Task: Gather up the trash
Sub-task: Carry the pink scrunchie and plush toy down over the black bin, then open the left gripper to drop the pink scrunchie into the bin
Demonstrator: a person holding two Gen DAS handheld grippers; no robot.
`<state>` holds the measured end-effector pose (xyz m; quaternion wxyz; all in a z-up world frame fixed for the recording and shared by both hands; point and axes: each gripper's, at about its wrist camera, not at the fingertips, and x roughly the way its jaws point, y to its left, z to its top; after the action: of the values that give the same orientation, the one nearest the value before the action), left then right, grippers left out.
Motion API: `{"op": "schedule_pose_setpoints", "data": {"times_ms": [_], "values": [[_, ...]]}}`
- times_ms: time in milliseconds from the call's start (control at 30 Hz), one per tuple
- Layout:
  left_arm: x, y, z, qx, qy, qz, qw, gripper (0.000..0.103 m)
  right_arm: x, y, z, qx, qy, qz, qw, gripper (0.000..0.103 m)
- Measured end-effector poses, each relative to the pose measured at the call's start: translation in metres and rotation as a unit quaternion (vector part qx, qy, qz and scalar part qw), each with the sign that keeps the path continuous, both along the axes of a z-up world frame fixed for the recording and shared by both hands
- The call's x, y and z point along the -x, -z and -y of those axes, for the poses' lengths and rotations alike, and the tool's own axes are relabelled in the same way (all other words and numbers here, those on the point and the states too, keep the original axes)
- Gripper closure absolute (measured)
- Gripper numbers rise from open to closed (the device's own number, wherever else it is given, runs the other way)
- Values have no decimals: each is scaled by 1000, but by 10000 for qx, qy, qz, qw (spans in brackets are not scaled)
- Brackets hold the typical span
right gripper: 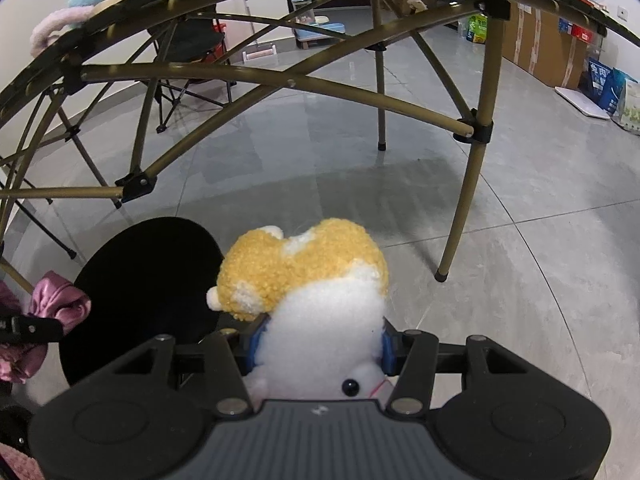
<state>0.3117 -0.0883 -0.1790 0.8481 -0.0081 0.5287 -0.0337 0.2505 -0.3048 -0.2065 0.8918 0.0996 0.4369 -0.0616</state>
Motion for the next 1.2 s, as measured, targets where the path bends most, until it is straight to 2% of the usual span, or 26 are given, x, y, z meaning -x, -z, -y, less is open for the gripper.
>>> {"op": "schedule_pose_setpoints", "data": {"times_ms": [567,833,900,933,967,1000,1033,1067,1200], "values": [[-15,13,49,9,231,-191,9996,68,-3,5,11,-53,135,-15,9999,51],[-16,15,51,-101,193,-174,9996,63,-3,6,11,-59,122,-33,9999,51],[-16,13,51,-140,170,-138,9997,54,-2,6,12,-65,110,-25,9999,51],[-17,13,50,-151,154,-125,9997,43,-2,5,11,-65,106,-21,9999,51],[-16,13,50,-165,139,-110,9997,28,-2,5,11,-64,103,-17,9999,51],[-16,12,49,-175,109,-97,9997,20,-2,5,11,-62,103,-11,9999,51],[-16,12,48,-179,68,-97,9998,6,-2,5,11,-59,103,-5,9999,51],[-16,11,47,-189,22,-106,9998,1,-2,4,11,-53,104,1,9999,51],[-18,13,42,-191,-65,-218,9996,1,-1,4,11,-42,94,11,9999,51]]}}
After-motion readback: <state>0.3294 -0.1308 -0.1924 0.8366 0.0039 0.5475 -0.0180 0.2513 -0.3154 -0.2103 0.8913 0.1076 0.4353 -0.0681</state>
